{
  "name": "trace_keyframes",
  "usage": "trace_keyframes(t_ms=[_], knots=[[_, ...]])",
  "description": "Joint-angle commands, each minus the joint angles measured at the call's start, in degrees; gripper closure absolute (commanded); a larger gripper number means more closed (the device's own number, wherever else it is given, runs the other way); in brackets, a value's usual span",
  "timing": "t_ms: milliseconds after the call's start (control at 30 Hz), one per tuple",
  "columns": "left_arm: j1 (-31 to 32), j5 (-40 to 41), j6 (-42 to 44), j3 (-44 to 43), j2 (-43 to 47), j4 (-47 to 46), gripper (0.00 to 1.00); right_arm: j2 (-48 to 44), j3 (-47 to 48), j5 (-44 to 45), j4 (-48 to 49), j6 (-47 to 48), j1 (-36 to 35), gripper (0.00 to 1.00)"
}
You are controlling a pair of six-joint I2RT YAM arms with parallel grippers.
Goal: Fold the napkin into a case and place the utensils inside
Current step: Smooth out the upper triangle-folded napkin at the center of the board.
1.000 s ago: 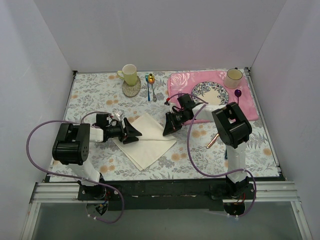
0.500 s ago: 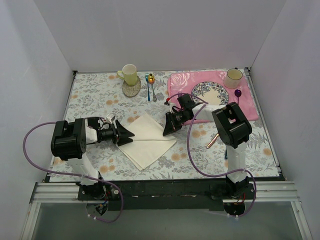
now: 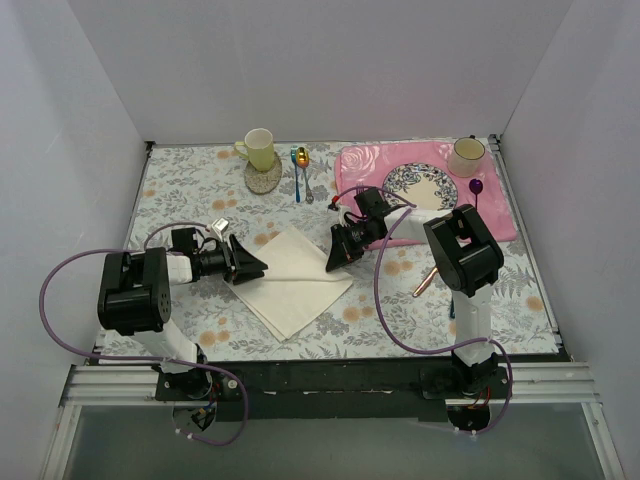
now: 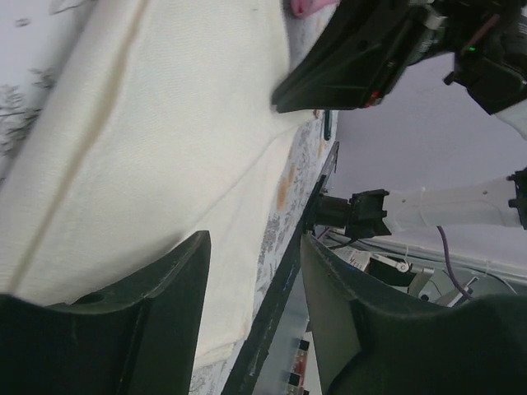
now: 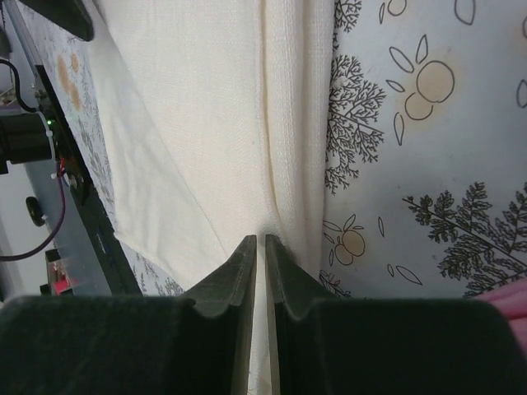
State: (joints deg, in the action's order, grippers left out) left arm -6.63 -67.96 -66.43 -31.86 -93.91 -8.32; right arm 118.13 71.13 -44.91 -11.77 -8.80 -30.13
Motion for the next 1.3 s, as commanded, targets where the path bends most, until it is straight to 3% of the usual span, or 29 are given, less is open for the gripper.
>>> trace_keyframes(t_ms=[0,133,233,500,700,767,900,1067,1267], knots=[[0.0,4.7,2.0,-1.0,-5.6,3.4,0.54,0.6,-0.1,4.7,-3.3,2.6,-0.4,0.82],[0.0,6.4,0.7,-1.1,-9.6,3.5,0.54,-0.8,0.1,4.1,-3.3,2.8,-0.5,0.82],[-0.1,7.3,0.6,-0.3,-10.0,3.6,0.54,-3.5,0.5,0.8,-2.3,1.9,-0.8,0.76],[0.0,7.8,0.8,-0.3,-10.2,3.9,0.54,-10.8,1.6,-5.0,8.0,-8.8,-6.8,0.39],[0.0,8.4,1.2,0.0,-10.1,4.2,0.55,-6.9,1.6,-7.1,17.0,-19.4,-12.6,0.27],[0.0,8.5,1.2,0.0,-10.3,4.2,0.55,-4.5,1.1,-7.7,23.6,-25.8,-14.4,0.15],[0.0,8.6,1.5,-0.4,-10.6,4.5,0.55,-1.1,0.5,-8.7,35.9,-34.6,-16.4,0.04],[0.0,9.0,1.8,0.0,-10.5,5.0,0.56,3.9,1.8,-9.3,46.0,-42.8,-16.8,0.01],[0.0,9.4,1.7,-0.3,-10.7,5.2,0.56,7.2,-0.2,-9.7,49.9,-46.7,-16.6,0.01]])
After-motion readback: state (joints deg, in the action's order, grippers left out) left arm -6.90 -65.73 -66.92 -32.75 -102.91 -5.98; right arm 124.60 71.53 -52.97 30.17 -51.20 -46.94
